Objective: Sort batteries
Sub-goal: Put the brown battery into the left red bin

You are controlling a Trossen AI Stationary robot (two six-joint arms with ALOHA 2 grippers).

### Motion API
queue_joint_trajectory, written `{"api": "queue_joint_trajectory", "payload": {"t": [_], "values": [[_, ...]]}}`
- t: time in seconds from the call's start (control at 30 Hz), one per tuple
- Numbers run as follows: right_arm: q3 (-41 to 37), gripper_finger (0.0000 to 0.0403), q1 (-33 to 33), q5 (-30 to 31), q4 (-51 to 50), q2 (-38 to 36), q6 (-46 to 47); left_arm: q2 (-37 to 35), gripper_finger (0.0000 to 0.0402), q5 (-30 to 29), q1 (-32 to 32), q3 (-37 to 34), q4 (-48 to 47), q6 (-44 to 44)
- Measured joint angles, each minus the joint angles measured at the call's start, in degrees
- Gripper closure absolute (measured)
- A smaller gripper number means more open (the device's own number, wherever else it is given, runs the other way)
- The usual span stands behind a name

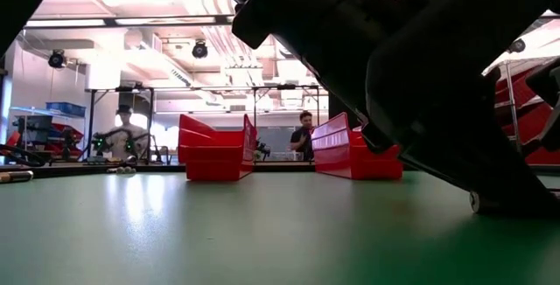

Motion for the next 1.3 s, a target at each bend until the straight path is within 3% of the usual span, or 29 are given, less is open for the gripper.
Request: {"api": "queue_joint_trajectory", "payload": {"t": [0.27, 0.43, 0.63, 0.9, 1.17, 1.3], "values": [[0.00, 0.0202, -0.02, -0.41, -0.06, 0.00, -0.26, -3.80, 0.0372, -1.08, -0.27, -0.99, -2.50, 0.00], [0.00, 0.0202, -0.04, 1.10, 0.00, 0.00, -0.47, -6.57, 0.0372, -2.93, -0.68, -6.36, -0.52, -0.93], [0.00, 0.0202, -0.04, 3.16, 0.05, 0.00, -0.09, -11.81, 0.0372, -2.98, -0.63, -19.37, 11.81, -5.78], [-0.02, 0.0202, -0.17, 9.66, 0.35, 0.02, -0.76, -16.00, 0.0373, -8.08, -0.27, -33.69, 25.42, -9.80], [-0.04, 0.0202, -0.17, 15.70, 3.19, 0.02, -1.61, -15.92, 0.0371, -8.37, 0.03, -37.74, 29.53, -10.02], [-0.07, 0.0202, -0.17, 15.84, 4.63, 0.02, -1.55, -16.01, 0.0370, -6.97, 0.64, -38.70, 30.65, -9.56]]}}
